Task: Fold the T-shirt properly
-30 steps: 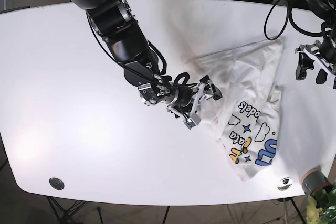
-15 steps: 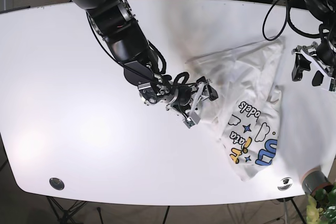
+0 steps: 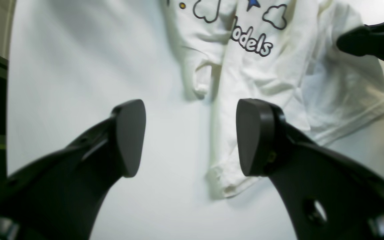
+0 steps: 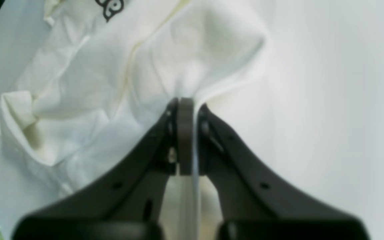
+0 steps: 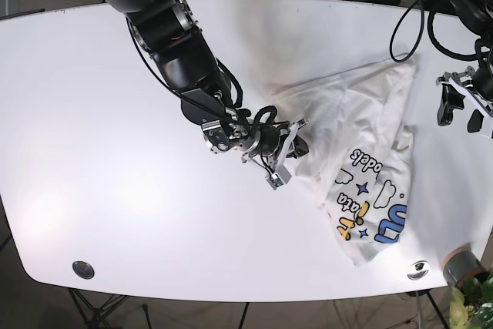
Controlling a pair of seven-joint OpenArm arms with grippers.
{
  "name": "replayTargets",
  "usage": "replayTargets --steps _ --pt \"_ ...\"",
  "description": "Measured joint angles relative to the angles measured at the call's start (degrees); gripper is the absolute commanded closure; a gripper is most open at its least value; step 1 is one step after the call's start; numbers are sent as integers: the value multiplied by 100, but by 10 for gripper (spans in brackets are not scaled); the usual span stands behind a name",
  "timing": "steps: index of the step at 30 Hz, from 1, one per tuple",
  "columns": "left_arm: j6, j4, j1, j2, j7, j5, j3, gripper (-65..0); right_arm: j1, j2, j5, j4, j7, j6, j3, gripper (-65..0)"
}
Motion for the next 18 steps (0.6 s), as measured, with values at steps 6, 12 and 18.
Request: replayTargets --steps 6,12,18 --pt "0 0 22 15 -7 2 0 -397 -140 4 -4 116 2 -22 7 -16" --pt "0 0 35 13 4 0 0 -397 -719 310 17 1458 -457 31 7 -16" --pt "0 0 46 -24 7 -4 2 -397 -1296 691 -15 2763 -964 0 474 -16"
